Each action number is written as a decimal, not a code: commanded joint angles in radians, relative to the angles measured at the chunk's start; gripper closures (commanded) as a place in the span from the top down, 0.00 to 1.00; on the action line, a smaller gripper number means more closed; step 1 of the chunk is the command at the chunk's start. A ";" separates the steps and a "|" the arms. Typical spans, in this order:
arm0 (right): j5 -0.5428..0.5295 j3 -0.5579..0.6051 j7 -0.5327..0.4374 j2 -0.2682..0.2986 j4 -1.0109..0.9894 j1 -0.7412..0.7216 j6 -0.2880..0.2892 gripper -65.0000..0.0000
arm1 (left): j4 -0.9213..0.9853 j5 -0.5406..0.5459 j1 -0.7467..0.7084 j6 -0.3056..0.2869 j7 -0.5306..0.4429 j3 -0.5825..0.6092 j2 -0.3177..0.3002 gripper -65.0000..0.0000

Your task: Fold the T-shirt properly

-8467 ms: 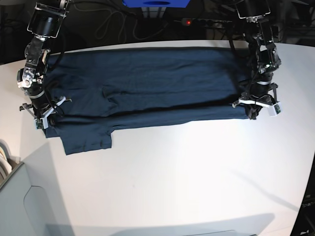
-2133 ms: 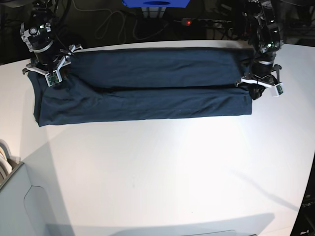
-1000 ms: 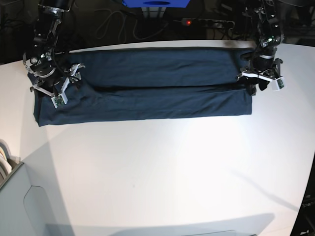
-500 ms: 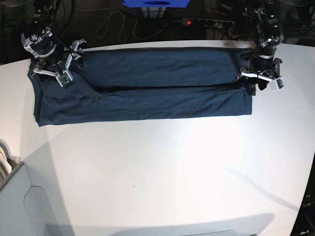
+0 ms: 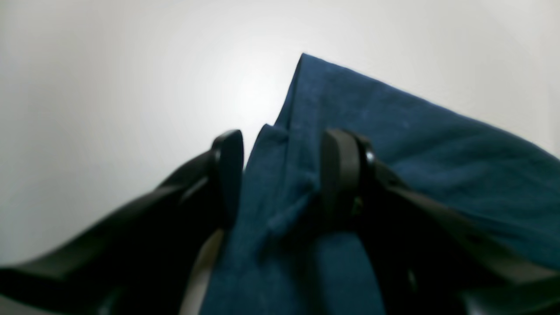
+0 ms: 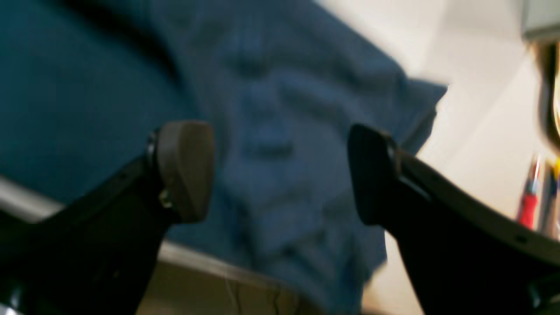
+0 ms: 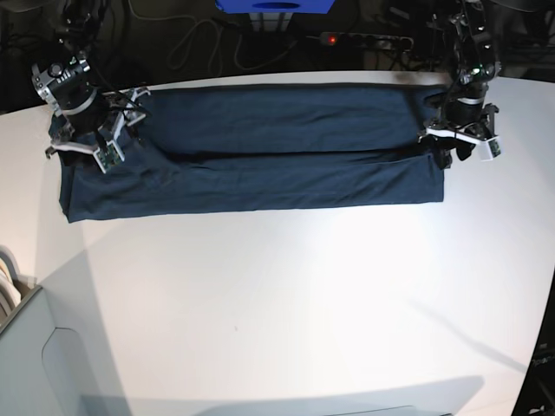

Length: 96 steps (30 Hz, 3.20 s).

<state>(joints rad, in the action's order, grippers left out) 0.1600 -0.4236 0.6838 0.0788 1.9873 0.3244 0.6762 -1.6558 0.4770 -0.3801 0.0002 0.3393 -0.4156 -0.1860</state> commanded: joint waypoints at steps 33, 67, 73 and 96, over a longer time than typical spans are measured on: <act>-0.010 0.188 -0.011 -0.053 -0.208 -0.112 0.022 0.70 | -0.019 0.007 -0.053 -0.001 -0.024 -0.068 -0.002 0.43; -0.007 0.122 -0.011 -0.015 -0.231 -0.163 0.022 0.70 | -0.019 0.007 -0.066 -0.001 -0.024 -0.068 0.015 0.43; -0.009 0.125 -0.011 -0.014 -0.274 -0.186 0.022 0.69 | -0.019 0.007 -0.072 -0.001 -0.024 -0.068 0.009 0.43; -0.009 0.122 0.064 -0.018 -0.145 -0.173 0.022 0.34 | -0.019 0.007 -0.070 -0.001 -0.024 -0.068 0.009 0.43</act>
<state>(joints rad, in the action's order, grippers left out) 0.1574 -0.3000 0.7673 0.0559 1.8236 0.1646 0.6796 -1.6566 0.4793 -0.4492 -0.0002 0.3370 -0.4789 -0.1665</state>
